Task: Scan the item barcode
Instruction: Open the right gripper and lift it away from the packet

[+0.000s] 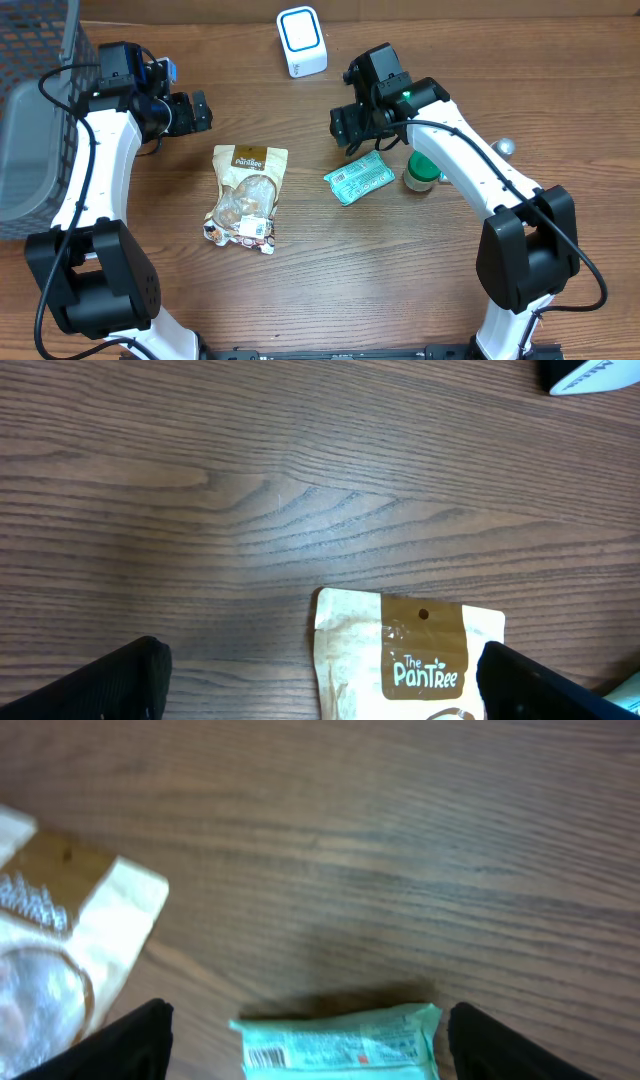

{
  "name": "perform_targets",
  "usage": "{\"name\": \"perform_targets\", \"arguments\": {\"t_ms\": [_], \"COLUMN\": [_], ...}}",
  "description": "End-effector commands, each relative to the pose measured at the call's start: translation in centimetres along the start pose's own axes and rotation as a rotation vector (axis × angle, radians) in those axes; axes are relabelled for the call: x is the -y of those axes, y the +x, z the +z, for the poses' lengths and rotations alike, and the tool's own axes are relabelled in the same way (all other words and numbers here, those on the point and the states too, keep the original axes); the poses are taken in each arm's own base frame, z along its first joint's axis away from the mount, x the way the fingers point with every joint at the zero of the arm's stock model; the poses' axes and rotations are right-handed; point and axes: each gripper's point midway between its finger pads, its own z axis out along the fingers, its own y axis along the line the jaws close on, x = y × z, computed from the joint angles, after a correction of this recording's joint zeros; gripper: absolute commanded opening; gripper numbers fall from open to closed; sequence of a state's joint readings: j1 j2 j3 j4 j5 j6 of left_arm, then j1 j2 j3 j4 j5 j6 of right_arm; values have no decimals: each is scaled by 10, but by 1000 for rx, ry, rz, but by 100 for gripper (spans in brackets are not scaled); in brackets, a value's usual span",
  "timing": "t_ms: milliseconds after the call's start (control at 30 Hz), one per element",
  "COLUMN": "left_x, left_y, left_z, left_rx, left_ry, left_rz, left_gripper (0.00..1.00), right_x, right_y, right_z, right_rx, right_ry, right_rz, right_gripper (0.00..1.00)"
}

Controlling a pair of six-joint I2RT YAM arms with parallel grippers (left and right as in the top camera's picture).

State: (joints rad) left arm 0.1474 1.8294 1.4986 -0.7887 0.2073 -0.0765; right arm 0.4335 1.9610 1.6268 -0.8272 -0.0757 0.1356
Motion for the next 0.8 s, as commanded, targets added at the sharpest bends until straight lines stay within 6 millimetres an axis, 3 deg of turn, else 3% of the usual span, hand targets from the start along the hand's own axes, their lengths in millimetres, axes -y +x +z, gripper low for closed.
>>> {"name": "perform_targets", "arguments": {"t_ms": [0, 267, 467, 767], "left_x": [1, 1, 1, 1], "left_y": [-6, -6, -6, -6], "left_z": [-1, -1, -1, -1], "left_rx": [10, 10, 10, 10], "left_ry": [1, 0, 0, 1], "left_rz": [-6, -6, -6, -6], "left_gripper": [99, 100, 100, 100], "right_x": [0, -19, -42, -43], "right_y": [6, 44, 51, 62], "right_z": [4, 25, 50, 60], "right_rx": [-16, -154, -169, -207], "right_ry": [29, 49, 14, 32], "right_rz": [156, 145, 167, 175], "right_gripper": [75, 77, 77, 77]}}
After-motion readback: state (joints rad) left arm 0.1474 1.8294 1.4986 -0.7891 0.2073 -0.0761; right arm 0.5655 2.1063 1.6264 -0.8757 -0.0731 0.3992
